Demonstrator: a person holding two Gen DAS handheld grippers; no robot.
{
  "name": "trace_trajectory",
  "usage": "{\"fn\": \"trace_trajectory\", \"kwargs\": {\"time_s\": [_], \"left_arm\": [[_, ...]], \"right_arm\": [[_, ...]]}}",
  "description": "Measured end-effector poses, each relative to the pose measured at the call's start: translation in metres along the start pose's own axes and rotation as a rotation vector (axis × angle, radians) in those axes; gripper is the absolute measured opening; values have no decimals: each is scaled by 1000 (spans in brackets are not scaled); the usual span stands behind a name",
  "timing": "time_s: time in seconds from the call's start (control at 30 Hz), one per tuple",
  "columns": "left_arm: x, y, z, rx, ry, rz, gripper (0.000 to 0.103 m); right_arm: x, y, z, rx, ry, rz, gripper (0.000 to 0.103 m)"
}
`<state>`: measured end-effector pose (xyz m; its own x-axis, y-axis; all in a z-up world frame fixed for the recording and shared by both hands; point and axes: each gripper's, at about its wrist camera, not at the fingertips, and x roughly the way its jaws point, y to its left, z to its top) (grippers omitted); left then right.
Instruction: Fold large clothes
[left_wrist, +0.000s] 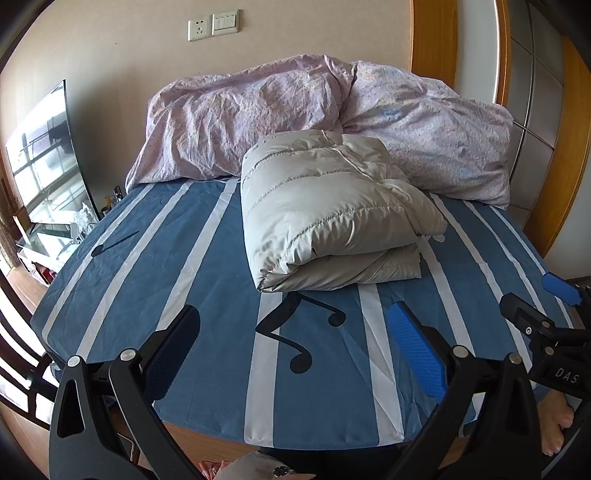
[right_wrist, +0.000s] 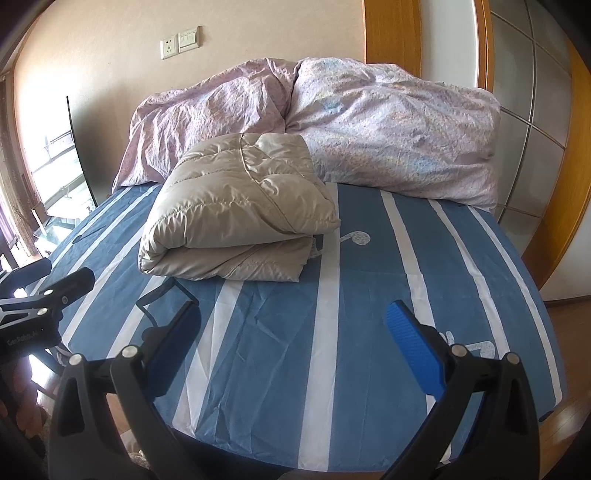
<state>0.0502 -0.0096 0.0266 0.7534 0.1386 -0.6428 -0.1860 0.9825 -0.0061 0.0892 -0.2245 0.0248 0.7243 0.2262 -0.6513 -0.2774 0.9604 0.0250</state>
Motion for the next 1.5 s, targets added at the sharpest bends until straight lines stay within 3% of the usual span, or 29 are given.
{"fn": "trace_trajectory", "kwargs": {"time_s": [1.5], "left_arm": [[3,0,-1,2,2,1,102]], "right_arm": [[3,-5,1,-7,7,5,101]]}}
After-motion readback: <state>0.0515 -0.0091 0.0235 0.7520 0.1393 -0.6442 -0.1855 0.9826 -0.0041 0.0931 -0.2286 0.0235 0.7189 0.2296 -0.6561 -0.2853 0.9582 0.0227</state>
